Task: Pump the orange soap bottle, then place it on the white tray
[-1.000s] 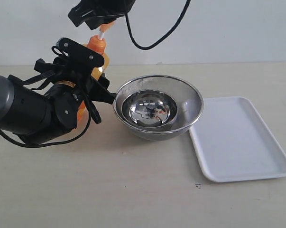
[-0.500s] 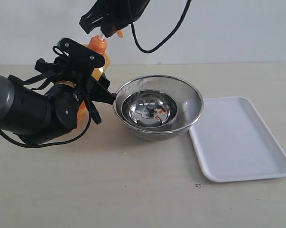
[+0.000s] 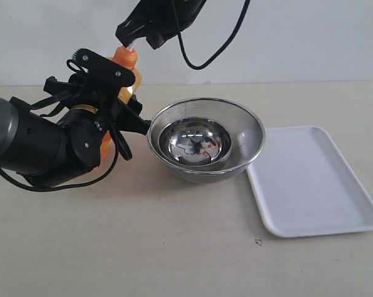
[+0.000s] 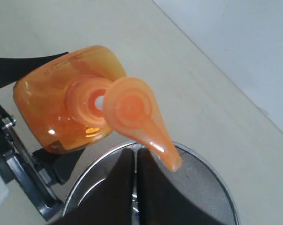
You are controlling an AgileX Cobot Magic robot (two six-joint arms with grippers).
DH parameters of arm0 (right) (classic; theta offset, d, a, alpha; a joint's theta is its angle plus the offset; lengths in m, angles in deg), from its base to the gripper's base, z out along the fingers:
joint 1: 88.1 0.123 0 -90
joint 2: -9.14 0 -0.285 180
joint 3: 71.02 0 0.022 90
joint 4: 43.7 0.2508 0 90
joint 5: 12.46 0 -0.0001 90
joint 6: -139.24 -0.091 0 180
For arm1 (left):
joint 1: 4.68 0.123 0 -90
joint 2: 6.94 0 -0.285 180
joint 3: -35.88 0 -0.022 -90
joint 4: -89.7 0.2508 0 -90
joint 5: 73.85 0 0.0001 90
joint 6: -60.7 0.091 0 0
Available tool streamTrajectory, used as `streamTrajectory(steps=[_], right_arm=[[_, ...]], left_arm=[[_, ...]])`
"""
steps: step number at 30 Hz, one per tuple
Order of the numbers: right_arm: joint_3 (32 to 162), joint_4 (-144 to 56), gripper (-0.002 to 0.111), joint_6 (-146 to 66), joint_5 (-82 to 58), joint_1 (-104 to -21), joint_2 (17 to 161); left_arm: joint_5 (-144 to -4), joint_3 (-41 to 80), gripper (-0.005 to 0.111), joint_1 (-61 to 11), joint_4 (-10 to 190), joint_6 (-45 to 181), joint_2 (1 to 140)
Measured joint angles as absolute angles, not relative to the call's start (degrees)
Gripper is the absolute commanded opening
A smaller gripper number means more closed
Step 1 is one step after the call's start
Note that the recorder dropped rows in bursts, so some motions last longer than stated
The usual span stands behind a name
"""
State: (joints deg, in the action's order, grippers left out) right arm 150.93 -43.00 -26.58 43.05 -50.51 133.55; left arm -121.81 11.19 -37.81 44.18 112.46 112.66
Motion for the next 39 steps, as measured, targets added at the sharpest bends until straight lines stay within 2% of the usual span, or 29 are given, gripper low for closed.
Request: streamTrajectory(steps=[39], right_arm=[[150.93, -38.64, 0.0, -19.7, 42.11, -50.51, 127.11]], left_arm=[[-121.81, 11.19, 0.005, -37.81, 44.18, 112.46, 112.66]])
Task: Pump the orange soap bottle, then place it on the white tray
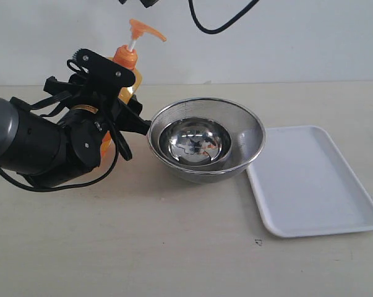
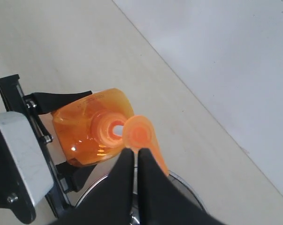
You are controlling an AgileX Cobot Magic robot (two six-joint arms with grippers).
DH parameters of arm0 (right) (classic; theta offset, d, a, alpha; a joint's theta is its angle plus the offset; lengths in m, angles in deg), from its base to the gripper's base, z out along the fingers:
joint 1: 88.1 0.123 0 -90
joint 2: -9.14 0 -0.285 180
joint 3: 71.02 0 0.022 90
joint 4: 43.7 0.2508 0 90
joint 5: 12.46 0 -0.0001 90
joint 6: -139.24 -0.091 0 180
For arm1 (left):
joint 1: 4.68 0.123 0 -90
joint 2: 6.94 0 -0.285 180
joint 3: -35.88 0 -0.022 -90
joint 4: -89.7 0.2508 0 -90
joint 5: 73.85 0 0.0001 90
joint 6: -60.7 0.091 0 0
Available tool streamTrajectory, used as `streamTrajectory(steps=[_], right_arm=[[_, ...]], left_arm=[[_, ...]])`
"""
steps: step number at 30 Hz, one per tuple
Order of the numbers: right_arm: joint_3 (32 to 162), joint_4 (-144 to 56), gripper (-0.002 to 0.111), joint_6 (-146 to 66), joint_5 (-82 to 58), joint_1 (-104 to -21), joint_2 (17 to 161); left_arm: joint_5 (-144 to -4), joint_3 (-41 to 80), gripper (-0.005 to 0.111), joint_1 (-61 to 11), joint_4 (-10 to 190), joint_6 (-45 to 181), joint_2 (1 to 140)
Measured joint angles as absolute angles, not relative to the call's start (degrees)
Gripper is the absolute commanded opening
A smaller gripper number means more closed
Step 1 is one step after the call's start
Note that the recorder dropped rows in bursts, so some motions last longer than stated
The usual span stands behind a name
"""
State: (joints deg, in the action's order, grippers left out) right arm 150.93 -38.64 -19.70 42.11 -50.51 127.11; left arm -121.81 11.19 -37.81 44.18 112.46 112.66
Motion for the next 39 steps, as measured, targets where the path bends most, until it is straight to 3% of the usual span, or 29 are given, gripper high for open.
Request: streamTrajectory(steps=[39], right_arm=[[150.93, -41.51, 0.0, -18.98, 38.37, -50.79, 128.91]], left_arm=[[-121.48, 11.19, 0.005, -37.81, 44.88, 112.24, 112.66]])
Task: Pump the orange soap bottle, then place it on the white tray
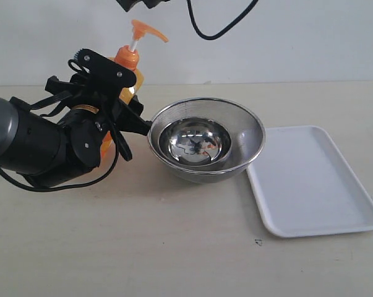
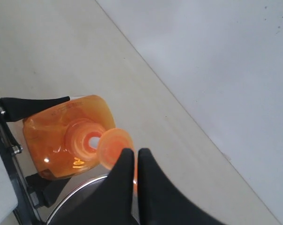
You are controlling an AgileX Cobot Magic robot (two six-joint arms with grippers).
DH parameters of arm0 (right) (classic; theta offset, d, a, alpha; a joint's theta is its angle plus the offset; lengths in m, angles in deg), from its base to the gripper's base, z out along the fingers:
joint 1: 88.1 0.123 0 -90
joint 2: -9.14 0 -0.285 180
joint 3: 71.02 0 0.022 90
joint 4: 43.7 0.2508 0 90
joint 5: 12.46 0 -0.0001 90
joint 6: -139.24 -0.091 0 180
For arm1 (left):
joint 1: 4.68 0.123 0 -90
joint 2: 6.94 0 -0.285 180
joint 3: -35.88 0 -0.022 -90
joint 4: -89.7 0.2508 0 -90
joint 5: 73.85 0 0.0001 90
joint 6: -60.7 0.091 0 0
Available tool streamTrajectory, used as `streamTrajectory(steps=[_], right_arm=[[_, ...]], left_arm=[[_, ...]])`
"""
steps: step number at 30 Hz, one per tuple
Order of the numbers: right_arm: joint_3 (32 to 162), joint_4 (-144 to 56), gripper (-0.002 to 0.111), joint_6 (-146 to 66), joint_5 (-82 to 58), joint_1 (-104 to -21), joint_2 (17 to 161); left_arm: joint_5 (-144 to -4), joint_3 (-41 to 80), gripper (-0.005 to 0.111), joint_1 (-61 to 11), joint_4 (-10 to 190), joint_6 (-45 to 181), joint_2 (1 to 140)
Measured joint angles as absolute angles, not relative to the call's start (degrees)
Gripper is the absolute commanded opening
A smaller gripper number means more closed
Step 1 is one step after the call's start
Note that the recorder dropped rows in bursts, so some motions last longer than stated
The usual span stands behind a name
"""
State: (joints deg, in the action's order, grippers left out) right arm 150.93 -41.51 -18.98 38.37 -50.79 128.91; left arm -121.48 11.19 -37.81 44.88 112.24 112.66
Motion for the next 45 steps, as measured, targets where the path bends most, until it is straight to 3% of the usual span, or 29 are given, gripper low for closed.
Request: streamTrajectory(steps=[45], right_arm=[[150.93, -41.92, 0.0, -18.53, 36.86, -50.83, 130.66]], left_arm=[[-121.25, 11.19, 0.005, -37.81, 45.2, 112.24, 112.66]])
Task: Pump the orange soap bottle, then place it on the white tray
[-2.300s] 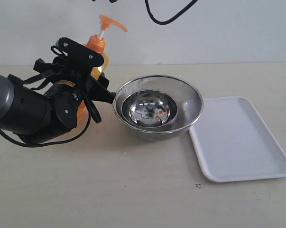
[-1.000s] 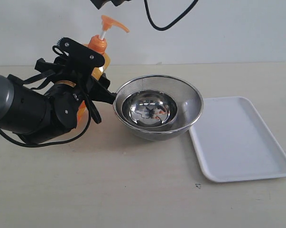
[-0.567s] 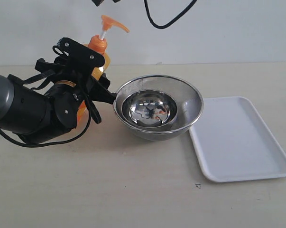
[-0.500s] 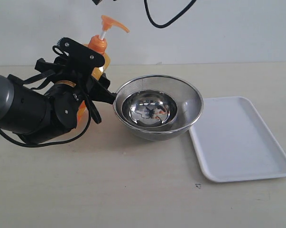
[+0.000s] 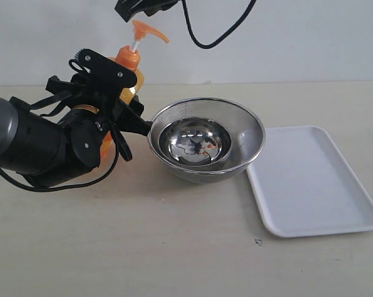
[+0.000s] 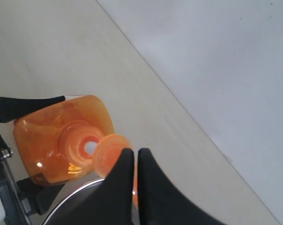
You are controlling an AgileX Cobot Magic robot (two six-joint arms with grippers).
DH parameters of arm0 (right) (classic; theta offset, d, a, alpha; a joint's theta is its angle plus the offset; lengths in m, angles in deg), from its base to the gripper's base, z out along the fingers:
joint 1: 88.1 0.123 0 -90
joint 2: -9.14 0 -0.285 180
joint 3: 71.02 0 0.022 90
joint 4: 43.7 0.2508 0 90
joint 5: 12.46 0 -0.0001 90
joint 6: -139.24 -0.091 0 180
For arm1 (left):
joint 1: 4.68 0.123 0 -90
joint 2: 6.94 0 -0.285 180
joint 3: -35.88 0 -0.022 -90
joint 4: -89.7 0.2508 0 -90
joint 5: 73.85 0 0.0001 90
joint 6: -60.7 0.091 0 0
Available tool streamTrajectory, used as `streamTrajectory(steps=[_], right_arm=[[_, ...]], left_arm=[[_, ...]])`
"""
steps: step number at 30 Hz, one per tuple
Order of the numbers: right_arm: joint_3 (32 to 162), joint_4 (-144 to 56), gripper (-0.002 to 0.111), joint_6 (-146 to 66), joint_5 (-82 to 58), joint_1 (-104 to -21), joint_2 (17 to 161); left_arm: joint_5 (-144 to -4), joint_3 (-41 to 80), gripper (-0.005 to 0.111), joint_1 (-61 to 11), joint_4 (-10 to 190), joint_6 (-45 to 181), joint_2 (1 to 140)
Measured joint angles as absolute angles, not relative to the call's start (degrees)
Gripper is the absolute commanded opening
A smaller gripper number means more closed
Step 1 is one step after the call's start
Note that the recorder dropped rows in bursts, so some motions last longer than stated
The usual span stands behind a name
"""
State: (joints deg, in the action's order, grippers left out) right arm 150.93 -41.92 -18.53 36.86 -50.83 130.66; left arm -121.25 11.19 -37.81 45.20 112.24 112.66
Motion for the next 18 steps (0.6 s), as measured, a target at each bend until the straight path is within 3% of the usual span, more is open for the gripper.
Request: streamTrajectory(steps=[18], right_arm=[[150.93, -40.0, 0.0, -17.46, 37.78, -50.83, 131.6]], left_arm=[[-120.09, 11.2, 0.005, -37.81, 45.57, 112.31, 112.66]])
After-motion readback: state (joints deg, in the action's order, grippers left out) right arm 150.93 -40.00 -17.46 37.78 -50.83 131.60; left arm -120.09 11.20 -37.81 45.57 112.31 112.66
